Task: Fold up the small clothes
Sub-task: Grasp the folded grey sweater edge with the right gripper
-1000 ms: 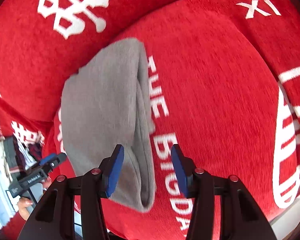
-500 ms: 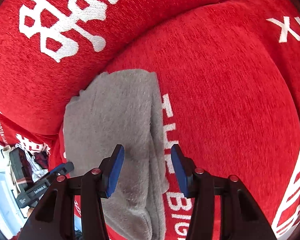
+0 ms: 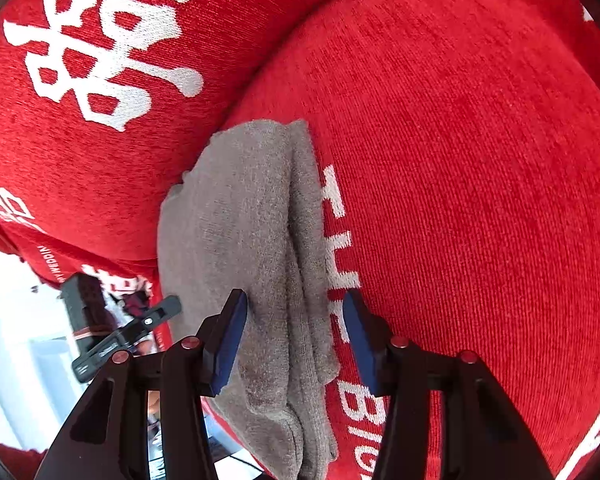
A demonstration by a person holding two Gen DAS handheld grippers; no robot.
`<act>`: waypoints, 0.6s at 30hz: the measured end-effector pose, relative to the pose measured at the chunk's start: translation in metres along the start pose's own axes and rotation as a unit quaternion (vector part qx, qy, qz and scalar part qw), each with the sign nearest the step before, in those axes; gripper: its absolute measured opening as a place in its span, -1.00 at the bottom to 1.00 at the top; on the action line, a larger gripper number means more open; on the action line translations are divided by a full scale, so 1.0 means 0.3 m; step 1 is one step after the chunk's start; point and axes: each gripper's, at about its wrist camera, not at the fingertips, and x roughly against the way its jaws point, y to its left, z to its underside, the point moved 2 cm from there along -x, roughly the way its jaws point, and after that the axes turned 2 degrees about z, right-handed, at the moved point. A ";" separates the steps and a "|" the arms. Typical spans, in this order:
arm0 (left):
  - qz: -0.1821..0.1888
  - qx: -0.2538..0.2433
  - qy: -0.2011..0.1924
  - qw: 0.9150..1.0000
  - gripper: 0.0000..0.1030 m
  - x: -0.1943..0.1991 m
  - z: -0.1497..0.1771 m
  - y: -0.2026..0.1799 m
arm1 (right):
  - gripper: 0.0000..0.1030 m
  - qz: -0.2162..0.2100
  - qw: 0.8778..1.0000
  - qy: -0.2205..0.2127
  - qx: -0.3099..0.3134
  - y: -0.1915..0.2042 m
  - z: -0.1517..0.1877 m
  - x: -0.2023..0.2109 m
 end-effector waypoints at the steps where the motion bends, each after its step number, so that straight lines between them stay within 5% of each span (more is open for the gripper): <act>1: 0.006 0.001 0.002 1.000 0.99 -0.006 -0.003 0.000 | 0.09 -0.004 1.000 0.004 0.002 -0.002 0.001 0.000; 11: 0.064 -0.024 0.030 0.997 0.99 -0.080 -0.030 -0.063 | 0.20 -0.049 0.997 0.044 0.048 0.061 -0.052 -0.082; 18: 0.060 -0.038 0.034 0.997 0.99 -0.105 -0.048 -0.092 | 0.20 -0.068 0.994 0.060 0.066 0.121 -0.065 -0.162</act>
